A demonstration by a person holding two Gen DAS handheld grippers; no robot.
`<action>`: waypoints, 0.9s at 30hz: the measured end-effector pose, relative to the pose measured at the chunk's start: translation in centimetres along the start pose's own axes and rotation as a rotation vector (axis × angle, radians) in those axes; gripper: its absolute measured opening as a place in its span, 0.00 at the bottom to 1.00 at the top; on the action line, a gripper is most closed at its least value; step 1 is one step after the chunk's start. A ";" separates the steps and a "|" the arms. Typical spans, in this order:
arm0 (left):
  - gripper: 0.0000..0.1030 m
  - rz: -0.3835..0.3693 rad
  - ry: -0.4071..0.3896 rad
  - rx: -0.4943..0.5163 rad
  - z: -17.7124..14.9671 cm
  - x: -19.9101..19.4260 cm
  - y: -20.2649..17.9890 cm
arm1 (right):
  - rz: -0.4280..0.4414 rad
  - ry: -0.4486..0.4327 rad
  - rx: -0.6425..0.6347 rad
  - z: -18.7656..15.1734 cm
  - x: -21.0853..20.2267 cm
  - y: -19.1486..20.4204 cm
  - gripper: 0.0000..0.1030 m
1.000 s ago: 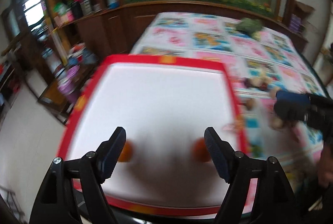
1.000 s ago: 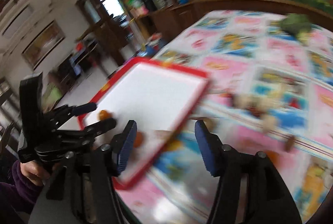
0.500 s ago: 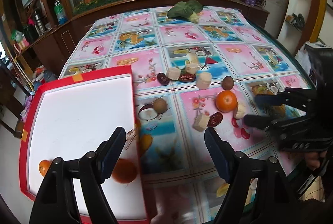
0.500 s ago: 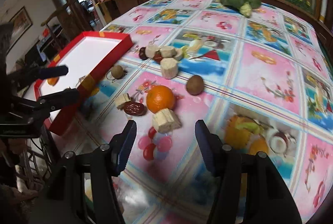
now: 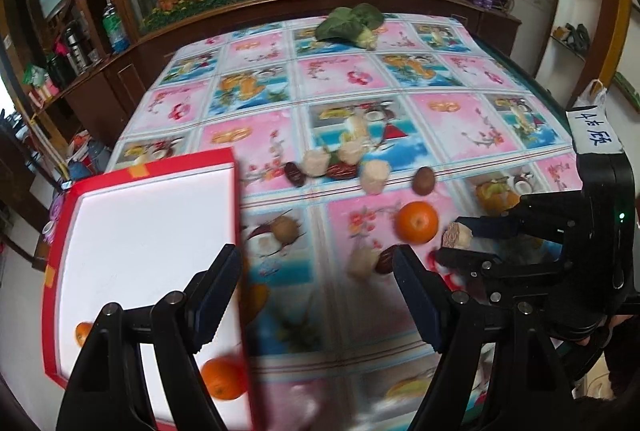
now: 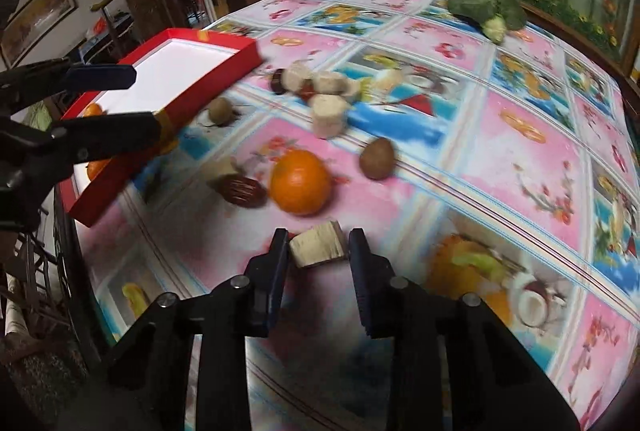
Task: Organize fruits
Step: 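Grasp a pale cube with the right tool while the left tool grasps an orange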
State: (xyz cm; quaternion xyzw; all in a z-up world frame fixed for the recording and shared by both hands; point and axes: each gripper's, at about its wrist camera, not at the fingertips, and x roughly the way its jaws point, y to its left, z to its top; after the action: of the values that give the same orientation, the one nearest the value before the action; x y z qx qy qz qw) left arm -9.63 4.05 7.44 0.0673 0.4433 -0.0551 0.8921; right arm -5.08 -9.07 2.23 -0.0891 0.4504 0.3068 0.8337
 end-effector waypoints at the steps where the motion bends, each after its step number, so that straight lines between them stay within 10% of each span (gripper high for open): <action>1: 0.76 -0.007 0.001 0.008 0.2 0.2 -0.4 | -0.008 -0.008 0.018 -0.1 -0.3 -0.8 0.32; 14: 0.76 -0.116 0.008 0.073 3.1 3.7 -4.2 | 0.054 -0.190 0.484 -0.5 -4.3 -12.4 0.31; 27: 0.76 -0.190 0.030 0.184 2.6 5.5 -6.9 | 0.085 -0.185 0.552 -1.1 -3.8 -13.7 0.31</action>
State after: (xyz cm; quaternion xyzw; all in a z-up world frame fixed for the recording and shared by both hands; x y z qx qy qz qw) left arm -5.42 -3.42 4.09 0.1075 0.4542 -0.1787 0.8662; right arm 0.73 -22.07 2.97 0.1886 0.4421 0.2142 0.8503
